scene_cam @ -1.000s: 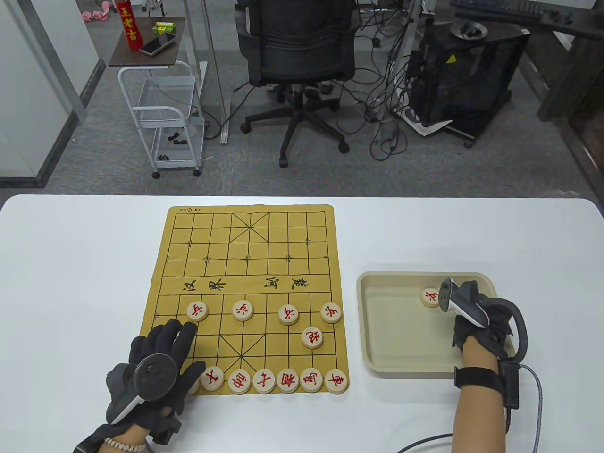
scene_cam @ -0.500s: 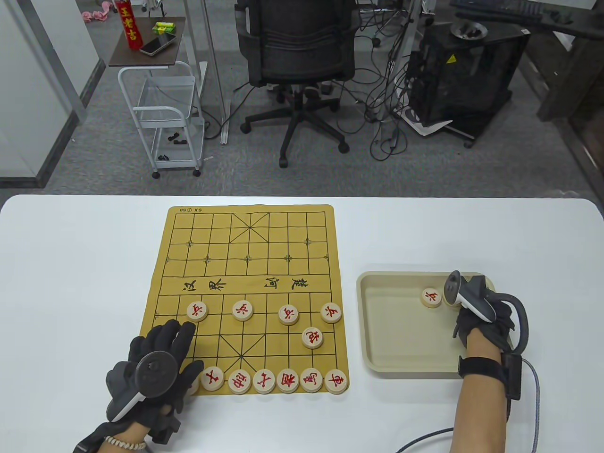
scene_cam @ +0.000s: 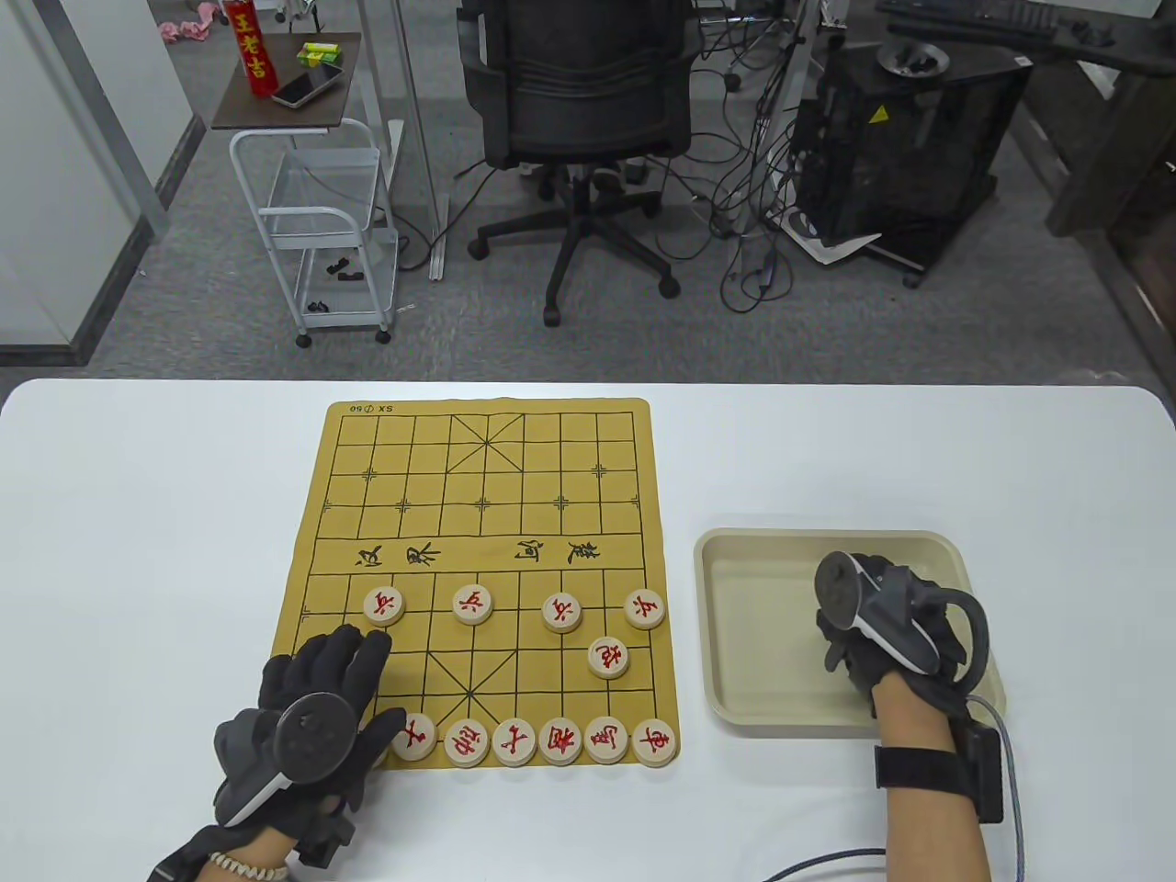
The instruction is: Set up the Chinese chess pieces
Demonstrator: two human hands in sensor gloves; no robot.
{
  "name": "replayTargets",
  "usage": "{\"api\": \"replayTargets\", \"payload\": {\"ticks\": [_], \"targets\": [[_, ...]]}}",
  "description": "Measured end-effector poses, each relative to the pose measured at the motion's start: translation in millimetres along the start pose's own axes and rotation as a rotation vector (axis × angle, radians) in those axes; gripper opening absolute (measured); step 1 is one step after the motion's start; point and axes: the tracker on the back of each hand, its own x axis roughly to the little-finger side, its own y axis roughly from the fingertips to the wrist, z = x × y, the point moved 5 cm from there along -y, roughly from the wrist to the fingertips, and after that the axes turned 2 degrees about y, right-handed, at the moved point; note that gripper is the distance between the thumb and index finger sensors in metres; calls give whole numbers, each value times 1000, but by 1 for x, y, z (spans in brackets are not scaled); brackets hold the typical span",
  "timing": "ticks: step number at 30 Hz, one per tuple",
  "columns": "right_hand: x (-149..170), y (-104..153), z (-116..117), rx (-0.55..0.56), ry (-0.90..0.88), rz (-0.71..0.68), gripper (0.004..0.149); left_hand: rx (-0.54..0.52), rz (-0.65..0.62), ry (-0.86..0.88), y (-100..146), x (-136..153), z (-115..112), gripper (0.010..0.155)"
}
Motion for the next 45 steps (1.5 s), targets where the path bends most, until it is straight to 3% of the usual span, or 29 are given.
{"api": "replayTargets", "payload": {"ticks": [5,8,11,15,23,26,29,35,39,45], "targets": [[-88,52,-48,149,-173,-226,65,-29,-14,4,4,-3,4,81],[-131,81,-60,189,-234,-322,65,-30,-23,3,4,-4,4,81],[-174,110,-64,221,-277,-408,65,-30,-33,-5,5,-5,3,81],[-212,138,-50,232,-341,-479,65,-25,-30,-14,5,-6,1,81],[-218,145,-35,257,-371,-505,66,10,-60,-9,5,-17,-2,81],[-219,147,-36,272,-361,-510,66,5,-143,91,7,-45,-1,78],[-221,149,-37,292,-347,-507,67,65,-181,190,7,-76,-8,78],[-222,155,-39,339,-323,-502,68,185,-147,365,-12,-112,-33,76],[-220,156,-39,372,-295,-485,69,187,-95,496,-23,-116,-42,64],[-218,150,-29,295,-345,-509,74,175,-78,470,-25,-102,-35,63]]}}
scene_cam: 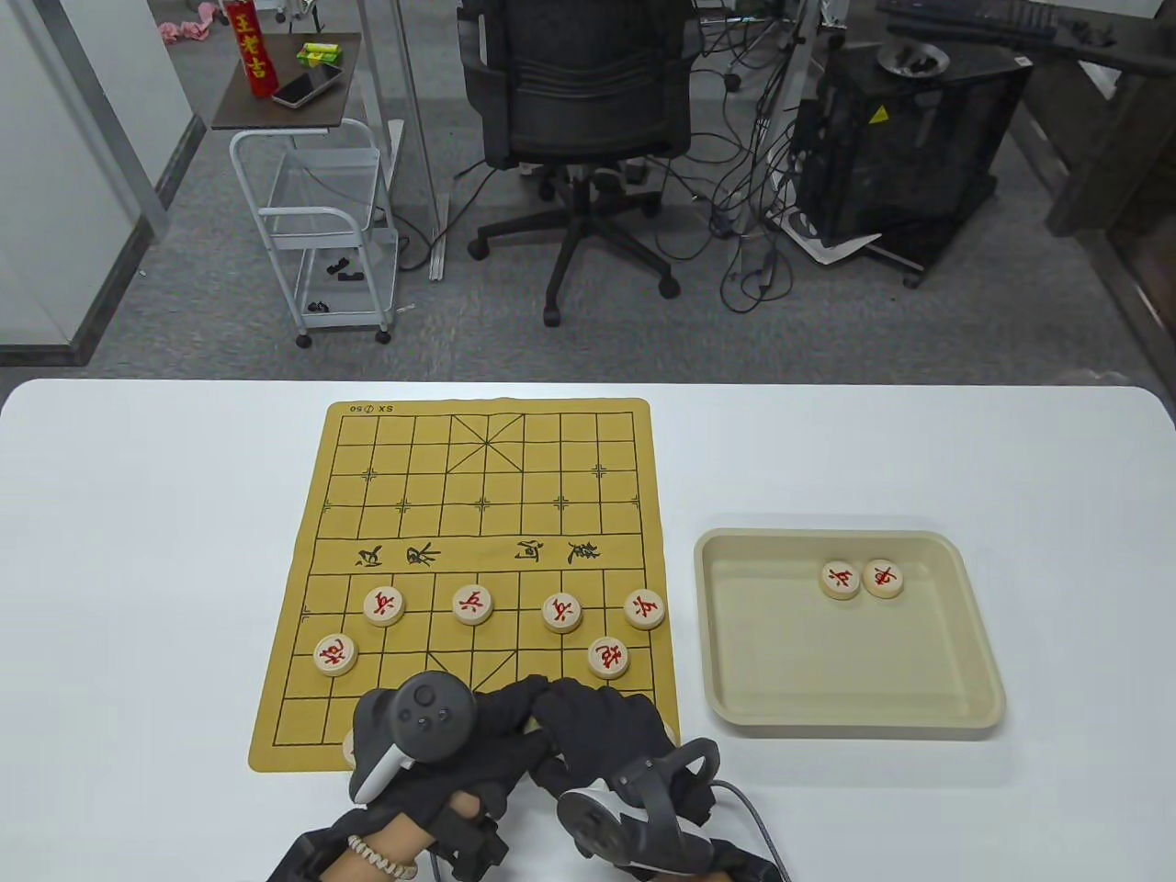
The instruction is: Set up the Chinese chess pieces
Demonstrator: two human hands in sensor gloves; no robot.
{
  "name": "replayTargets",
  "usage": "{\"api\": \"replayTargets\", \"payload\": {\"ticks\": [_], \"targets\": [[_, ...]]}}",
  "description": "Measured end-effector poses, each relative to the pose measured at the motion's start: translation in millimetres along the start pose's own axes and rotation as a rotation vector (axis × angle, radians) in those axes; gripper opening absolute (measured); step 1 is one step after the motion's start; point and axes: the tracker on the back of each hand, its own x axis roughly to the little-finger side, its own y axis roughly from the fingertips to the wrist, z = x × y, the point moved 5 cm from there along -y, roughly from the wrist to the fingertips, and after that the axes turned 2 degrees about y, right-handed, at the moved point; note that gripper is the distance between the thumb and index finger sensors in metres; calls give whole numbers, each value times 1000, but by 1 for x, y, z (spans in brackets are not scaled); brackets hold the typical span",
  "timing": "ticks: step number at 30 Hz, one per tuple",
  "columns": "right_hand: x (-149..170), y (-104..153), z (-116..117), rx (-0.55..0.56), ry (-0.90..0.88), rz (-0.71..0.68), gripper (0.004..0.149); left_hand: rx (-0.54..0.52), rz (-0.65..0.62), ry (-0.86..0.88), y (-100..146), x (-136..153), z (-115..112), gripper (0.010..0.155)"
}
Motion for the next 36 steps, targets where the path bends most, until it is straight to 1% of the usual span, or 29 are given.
{"api": "replayTargets", "payload": {"ticks": [2,3,6,8,9,11,12,15,18,20,22,25,27,31,36], "targets": [[8,0,5,-49,3,28,85,-9,20,-14,3,10,15,63],[12,1,6,-61,14,37,86,-17,33,-35,5,15,23,63],[24,1,14,-149,24,72,80,-17,59,-142,13,31,51,61],[29,1,20,-205,-4,103,81,-7,87,-220,19,43,68,60],[30,0,22,-208,-13,111,81,-3,104,-240,21,48,74,59],[31,0,25,-226,-3,112,80,33,147,-283,25,63,87,58],[32,0,25,-229,5,113,80,59,187,-299,27,74,94,58],[31,0,26,-236,1,117,79,144,289,-376,28,102,104,57],[31,0,26,-236,0,119,78,236,391,-473,28,128,106,57],[32,0,26,-235,-6,121,78,297,454,-513,28,145,103,57],[33,0,27,-239,-10,122,78,340,467,-509,27,155,97,56],[35,1,27,-242,-7,127,78,358,478,-504,25,165,89,56],[35,1,27,-241,-11,130,78,383,471,-465,23,168,85,56],[36,1,27,-235,-17,132,78,383,487,-433,20,172,84,55],[35,1,29,-245,-18,129,77,367,497,-529,16,169,81,56]]}}
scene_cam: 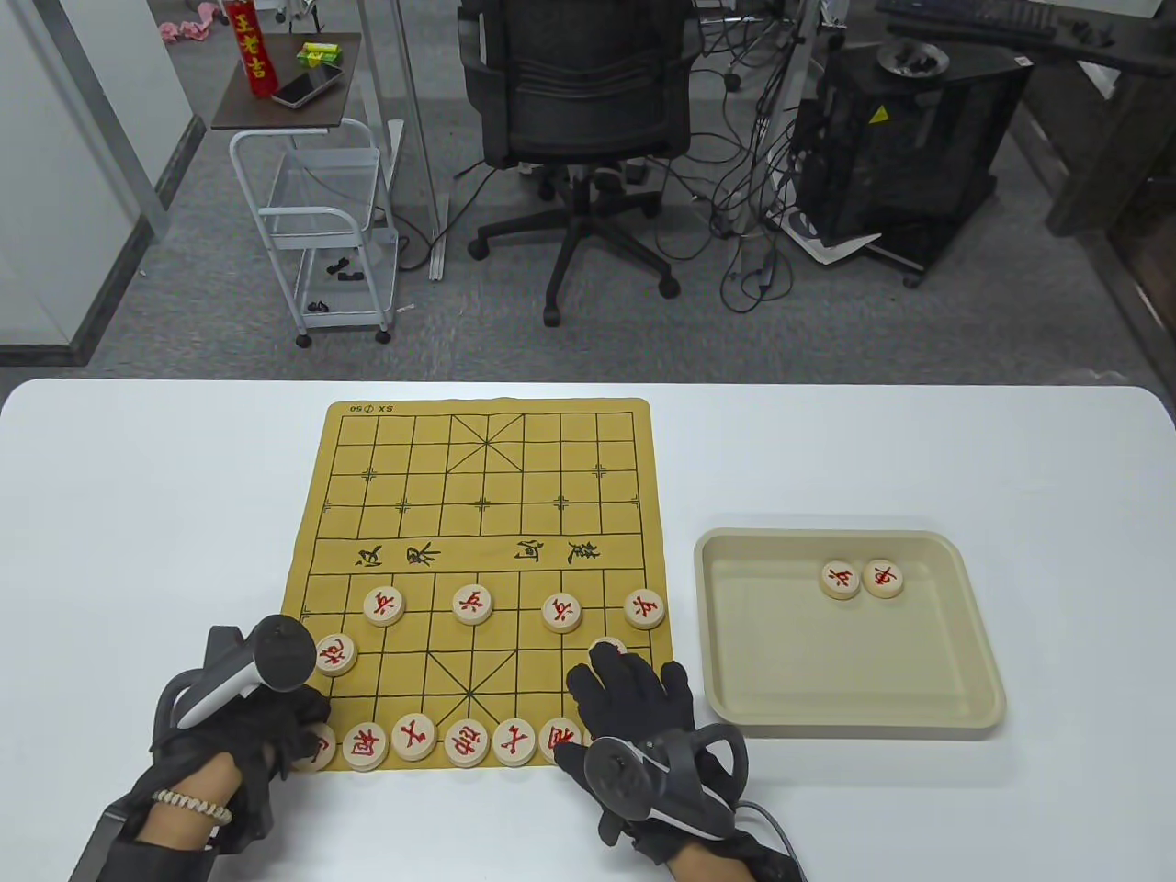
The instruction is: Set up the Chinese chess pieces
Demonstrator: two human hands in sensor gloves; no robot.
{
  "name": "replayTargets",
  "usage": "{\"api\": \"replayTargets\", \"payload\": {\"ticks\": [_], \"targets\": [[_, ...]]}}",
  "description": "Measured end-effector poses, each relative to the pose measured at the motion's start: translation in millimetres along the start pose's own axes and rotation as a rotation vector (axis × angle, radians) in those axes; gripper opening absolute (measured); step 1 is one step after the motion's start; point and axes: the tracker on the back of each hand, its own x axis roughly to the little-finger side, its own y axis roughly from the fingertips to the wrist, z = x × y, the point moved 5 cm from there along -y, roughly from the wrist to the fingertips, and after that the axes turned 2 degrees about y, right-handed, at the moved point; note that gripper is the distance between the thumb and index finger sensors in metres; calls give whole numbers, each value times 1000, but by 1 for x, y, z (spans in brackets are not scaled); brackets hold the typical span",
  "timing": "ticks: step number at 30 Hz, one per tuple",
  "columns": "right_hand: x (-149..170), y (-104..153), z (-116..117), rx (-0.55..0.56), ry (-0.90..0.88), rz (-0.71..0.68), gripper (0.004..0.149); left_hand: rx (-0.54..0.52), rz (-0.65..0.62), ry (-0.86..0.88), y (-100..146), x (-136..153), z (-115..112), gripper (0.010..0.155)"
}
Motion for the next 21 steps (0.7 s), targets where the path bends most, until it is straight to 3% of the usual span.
{"api": "replayTargets", "payload": {"ticks": [8,17,21], "targets": [[0,1,-2,13,-3,1,76,-95,27,-112,0,-10,-1,54],[0,1,-2,13,-3,2,77,-130,29,-148,9,-12,2,56],[1,1,-1,9,2,4,77,-291,-18,-92,29,-26,29,55]]}}
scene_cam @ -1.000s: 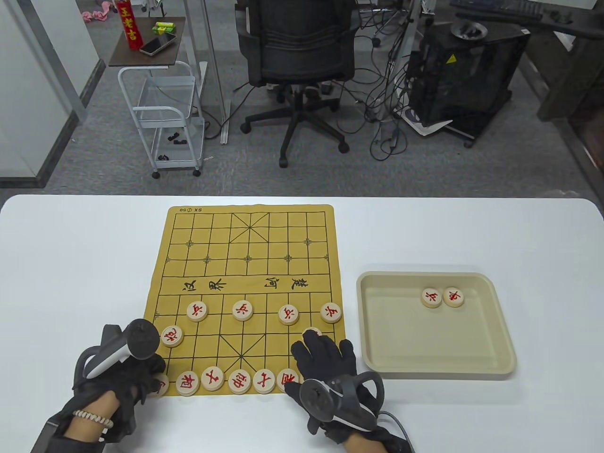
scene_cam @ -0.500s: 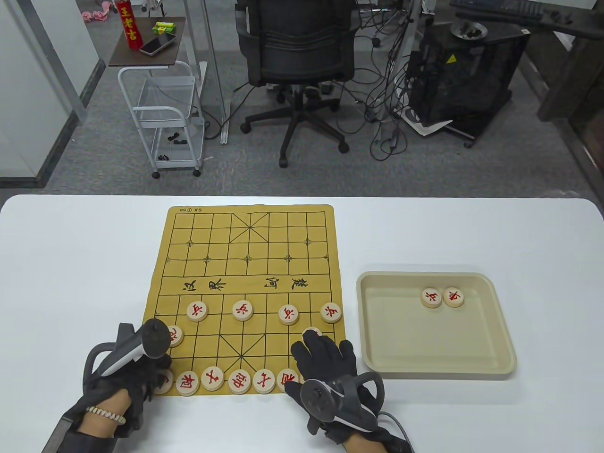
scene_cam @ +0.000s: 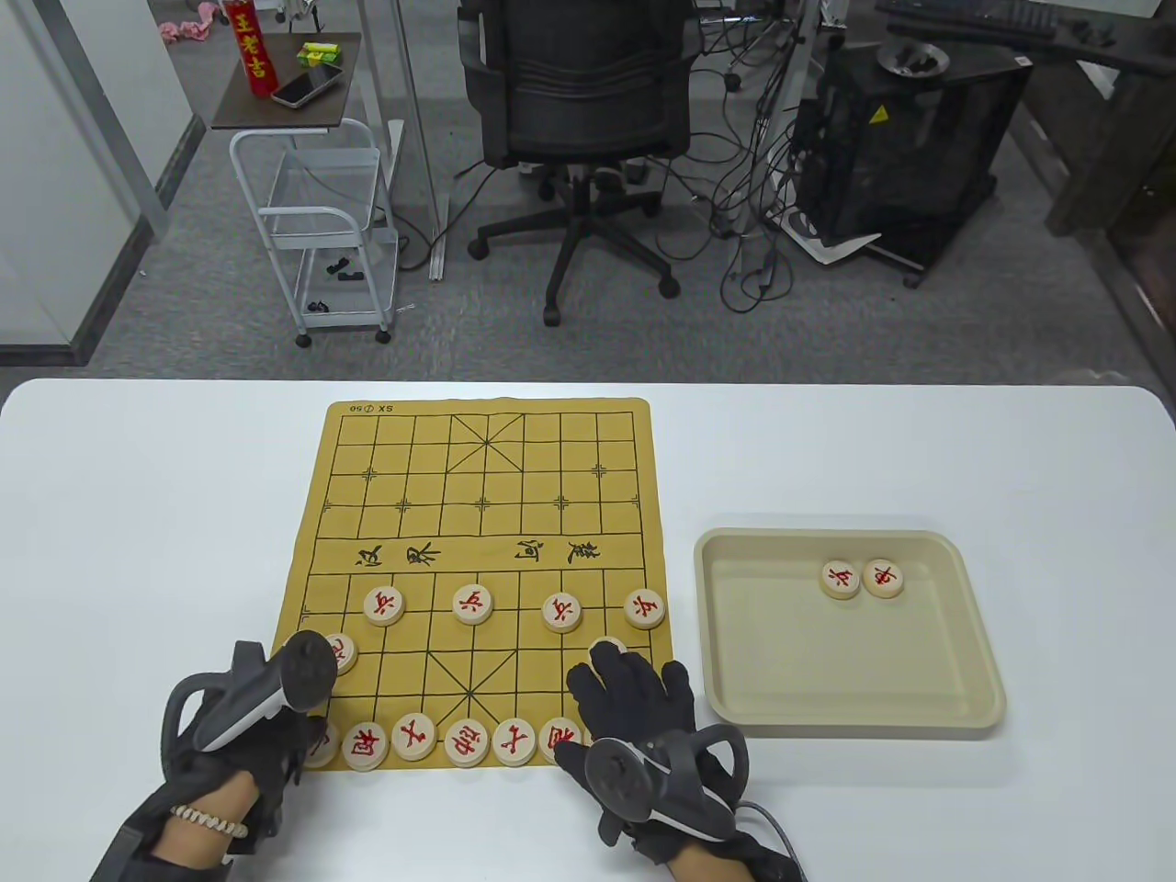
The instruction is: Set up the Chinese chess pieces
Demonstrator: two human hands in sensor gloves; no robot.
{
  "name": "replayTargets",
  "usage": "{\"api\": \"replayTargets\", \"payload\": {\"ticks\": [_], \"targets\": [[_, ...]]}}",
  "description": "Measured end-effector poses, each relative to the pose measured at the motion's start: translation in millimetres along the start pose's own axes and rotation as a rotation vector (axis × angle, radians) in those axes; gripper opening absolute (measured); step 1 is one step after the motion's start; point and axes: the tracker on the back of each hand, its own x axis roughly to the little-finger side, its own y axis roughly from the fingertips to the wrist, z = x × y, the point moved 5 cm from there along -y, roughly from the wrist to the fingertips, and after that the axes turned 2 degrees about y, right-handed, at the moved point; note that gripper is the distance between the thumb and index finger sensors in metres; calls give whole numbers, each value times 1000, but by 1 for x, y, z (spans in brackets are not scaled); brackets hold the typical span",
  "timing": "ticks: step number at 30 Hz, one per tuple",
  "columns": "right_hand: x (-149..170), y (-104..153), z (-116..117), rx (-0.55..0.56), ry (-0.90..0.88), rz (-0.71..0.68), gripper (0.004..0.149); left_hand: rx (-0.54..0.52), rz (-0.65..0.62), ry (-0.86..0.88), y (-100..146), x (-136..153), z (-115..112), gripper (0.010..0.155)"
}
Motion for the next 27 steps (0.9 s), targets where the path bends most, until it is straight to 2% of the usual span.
{"api": "replayTargets", "payload": {"ticks": [4,7,10,13,16,20,22,27], "targets": [[0,0,1,-7,1,0,77,-198,-71,110,12,-19,28,59],[0,0,0,-2,4,0,77,-296,-110,243,19,-30,34,61],[1,0,1,-4,3,7,77,-355,-137,326,23,-36,28,67],[3,0,3,-11,-4,12,77,-396,-144,326,27,-35,16,75],[5,-2,5,-23,-13,20,77,-394,-139,221,34,-34,7,82],[7,-4,3,-28,-37,41,78,-403,-135,208,35,-34,6,83],[17,-6,-3,-15,-40,77,77,-408,-133,210,34,-35,6,83],[74,-16,-20,-21,-61,263,75,-398,-149,186,33,-39,3,83]]}}
